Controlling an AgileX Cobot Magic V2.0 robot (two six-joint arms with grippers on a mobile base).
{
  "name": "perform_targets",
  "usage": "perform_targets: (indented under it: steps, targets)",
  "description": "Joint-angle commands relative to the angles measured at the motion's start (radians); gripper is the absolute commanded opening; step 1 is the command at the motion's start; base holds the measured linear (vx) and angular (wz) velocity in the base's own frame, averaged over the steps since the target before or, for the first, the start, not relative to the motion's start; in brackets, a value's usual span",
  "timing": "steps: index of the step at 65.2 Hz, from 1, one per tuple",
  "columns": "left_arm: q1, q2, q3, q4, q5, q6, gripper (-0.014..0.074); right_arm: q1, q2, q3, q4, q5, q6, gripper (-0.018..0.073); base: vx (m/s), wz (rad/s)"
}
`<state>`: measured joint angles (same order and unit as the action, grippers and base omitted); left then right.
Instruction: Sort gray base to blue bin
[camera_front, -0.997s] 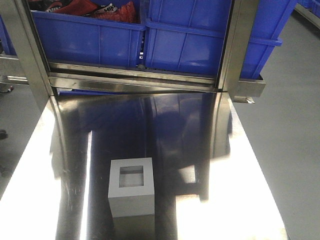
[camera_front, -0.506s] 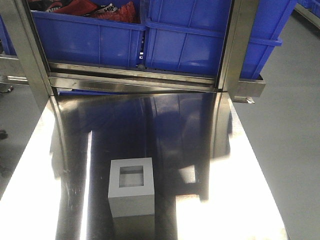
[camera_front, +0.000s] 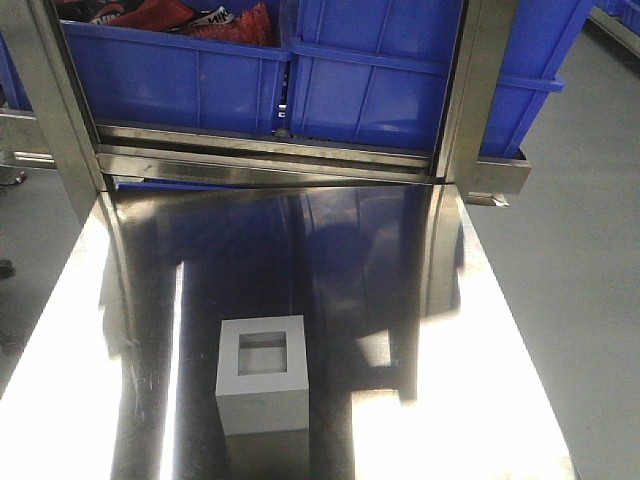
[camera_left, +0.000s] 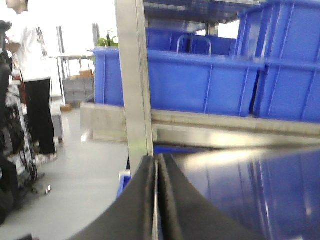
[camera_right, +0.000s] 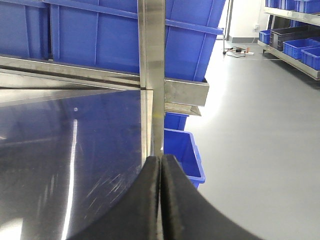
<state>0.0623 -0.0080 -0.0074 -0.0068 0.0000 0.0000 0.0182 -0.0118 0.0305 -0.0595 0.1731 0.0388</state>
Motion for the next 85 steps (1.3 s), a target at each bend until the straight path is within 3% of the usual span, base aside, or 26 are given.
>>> perform_targets:
  steps: [1,11,21,37,55,85]
  targets:
    - [-0.007,0.054,-0.075,-0.006,-0.069,-0.011,-0.0006,-0.005,-0.012,0.014,-0.006,-0.074,-0.005,-0.0009,0.0,0.0]
    - [-0.007,0.188,-0.133,-0.016,-0.068,-0.074,-0.0006,-0.005,-0.012,0.014,-0.006,-0.074,-0.005,-0.0009,0.0,0.0]
    - [-0.007,0.315,-0.223,-0.014,0.024,-0.085,-0.0006,-0.005,-0.012,0.014,-0.006,-0.074,-0.005,-0.0009,0.0,0.0]
    - [-0.01,0.461,-0.382,-0.014,0.191,0.026,-0.0006,-0.005,-0.012,0.014,-0.006,-0.074,-0.005,-0.0009,0.0,0.0]
    - [-0.117,0.575,-0.511,-0.015,0.363,0.026,-0.0006,-0.005,-0.012,0.014,-0.006,-0.074,-0.005,-0.0009,0.0,0.0]
    - [-0.144,0.586,-0.514,-0.014,0.355,0.022,-0.0005,-0.005,-0.013,0.014,-0.006,-0.074,-0.005,-0.0009,0.0,0.0]
